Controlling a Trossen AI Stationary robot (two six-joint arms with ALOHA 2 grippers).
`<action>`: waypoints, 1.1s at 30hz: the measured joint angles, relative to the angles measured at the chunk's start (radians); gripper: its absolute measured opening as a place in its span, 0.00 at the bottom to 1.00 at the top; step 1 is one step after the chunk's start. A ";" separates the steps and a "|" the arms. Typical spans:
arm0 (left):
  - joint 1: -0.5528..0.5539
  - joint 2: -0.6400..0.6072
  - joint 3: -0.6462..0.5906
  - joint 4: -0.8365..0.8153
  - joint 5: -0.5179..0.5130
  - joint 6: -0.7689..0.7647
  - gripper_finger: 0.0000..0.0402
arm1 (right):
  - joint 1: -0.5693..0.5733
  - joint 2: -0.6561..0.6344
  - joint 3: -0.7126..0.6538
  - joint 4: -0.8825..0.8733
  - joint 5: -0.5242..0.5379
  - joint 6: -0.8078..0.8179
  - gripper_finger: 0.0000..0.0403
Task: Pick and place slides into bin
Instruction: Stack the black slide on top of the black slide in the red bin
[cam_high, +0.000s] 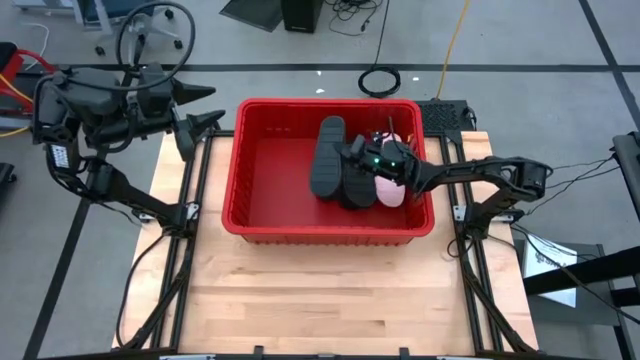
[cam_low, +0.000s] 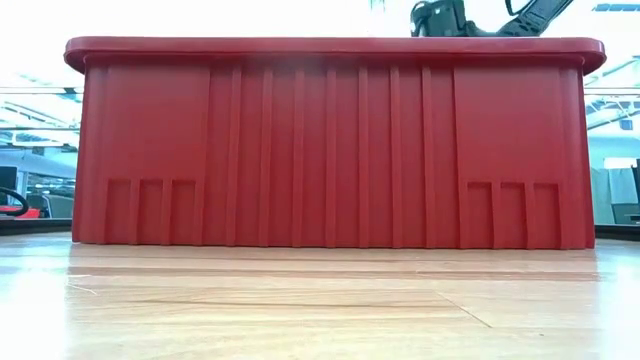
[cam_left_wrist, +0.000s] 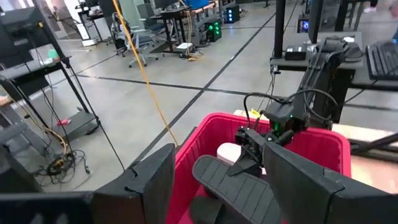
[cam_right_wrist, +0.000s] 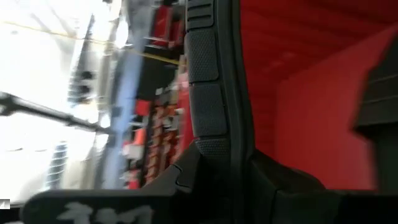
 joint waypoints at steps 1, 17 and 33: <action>0.000 0.001 0.000 0.000 0.001 0.013 0.60 | -0.006 0.001 0.000 -0.017 0.002 0.000 0.16; 0.000 0.001 0.000 -0.012 0.012 0.098 0.60 | -0.086 0.010 0.140 -0.295 -0.040 -0.044 0.16; 0.000 0.001 0.000 -0.021 0.019 0.110 0.60 | -0.093 0.010 0.146 -0.407 -0.102 -0.044 0.16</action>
